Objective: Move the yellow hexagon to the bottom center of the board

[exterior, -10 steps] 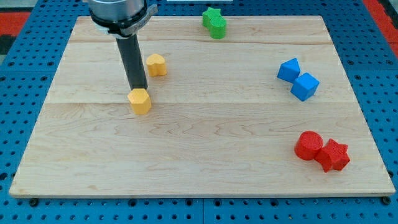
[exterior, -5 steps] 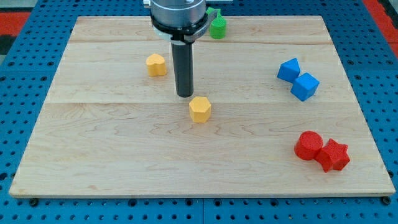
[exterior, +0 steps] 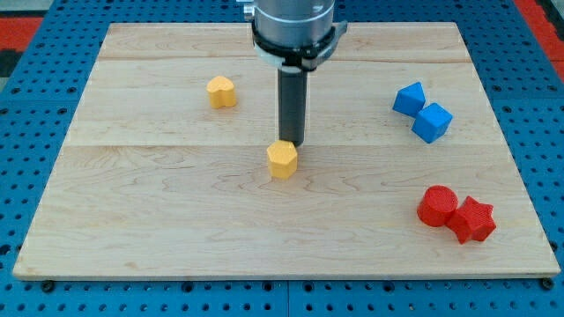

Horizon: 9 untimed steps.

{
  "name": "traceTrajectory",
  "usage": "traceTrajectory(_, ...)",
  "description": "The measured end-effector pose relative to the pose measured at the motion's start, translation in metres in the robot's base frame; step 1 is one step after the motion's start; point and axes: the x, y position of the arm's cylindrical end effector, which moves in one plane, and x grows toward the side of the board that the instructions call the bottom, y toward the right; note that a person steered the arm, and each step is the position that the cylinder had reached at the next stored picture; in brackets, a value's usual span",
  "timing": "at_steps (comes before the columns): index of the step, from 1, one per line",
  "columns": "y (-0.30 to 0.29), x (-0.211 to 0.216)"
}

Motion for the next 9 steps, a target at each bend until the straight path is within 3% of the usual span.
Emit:
traceTrajectory(4,-0.003,0.081)
traceTrajectory(6,-0.021,0.031)
traceTrajectory(9,-0.029,0.100)
